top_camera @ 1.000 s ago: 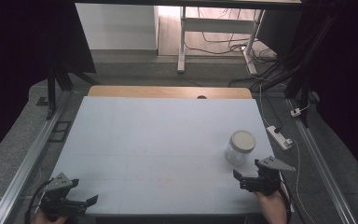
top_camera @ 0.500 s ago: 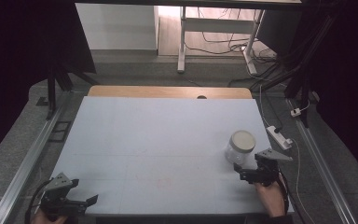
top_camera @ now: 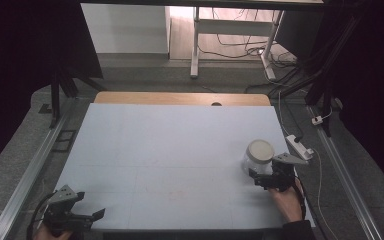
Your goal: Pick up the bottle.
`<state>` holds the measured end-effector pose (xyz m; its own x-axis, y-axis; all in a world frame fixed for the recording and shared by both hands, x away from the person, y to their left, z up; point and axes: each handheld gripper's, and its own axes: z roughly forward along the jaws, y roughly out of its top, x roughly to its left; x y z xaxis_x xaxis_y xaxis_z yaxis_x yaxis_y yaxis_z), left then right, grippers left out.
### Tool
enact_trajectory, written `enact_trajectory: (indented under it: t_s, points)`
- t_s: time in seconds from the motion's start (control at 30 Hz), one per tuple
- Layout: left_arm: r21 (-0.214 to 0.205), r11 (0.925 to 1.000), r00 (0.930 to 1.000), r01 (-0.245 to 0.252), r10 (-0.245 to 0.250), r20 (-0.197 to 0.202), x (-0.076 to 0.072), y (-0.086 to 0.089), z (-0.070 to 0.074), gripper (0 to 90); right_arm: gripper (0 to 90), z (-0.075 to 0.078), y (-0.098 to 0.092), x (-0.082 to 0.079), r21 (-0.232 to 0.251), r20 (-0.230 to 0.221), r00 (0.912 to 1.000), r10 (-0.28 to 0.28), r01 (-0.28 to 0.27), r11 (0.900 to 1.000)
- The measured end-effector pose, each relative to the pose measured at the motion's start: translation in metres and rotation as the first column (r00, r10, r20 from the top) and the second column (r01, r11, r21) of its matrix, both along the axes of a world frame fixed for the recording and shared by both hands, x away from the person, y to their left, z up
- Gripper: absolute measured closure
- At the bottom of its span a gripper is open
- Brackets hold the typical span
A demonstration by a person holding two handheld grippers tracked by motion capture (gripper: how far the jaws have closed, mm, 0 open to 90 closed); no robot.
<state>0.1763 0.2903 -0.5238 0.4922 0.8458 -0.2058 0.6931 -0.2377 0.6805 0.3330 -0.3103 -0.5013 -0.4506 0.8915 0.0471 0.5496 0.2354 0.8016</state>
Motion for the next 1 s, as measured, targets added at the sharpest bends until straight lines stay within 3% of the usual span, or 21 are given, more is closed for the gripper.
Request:
enact_trajectory:
  t_s: [0.27, 0.57, 1.0]
  points:
    - [-0.001, 1.0000, 1.0000, 0.002, -0.002, -0.001, 0.000, 0.000, 0.000, 1.0, 0.0, -0.002, 0.004, 0.015, -0.005, 0.004, 0.9997, 0.026, -0.026, 0.9996]
    - [0.001, 1.0000, 1.0000, 0.005, -0.005, -0.001, 0.000, 0.000, 0.000, 1.1, 0.0, -0.003, 0.006, 0.022, 0.025, 0.011, 0.9984, 0.056, -0.056, 0.9981]
    - [0.003, 1.0000, 1.0000, 0.008, -0.008, -0.002, 0.000, 0.000, 0.000, 1.2, 3.0, -0.005, 0.006, 0.031, 0.025, 0.005, 0.9979, 0.065, -0.065, 0.9976]
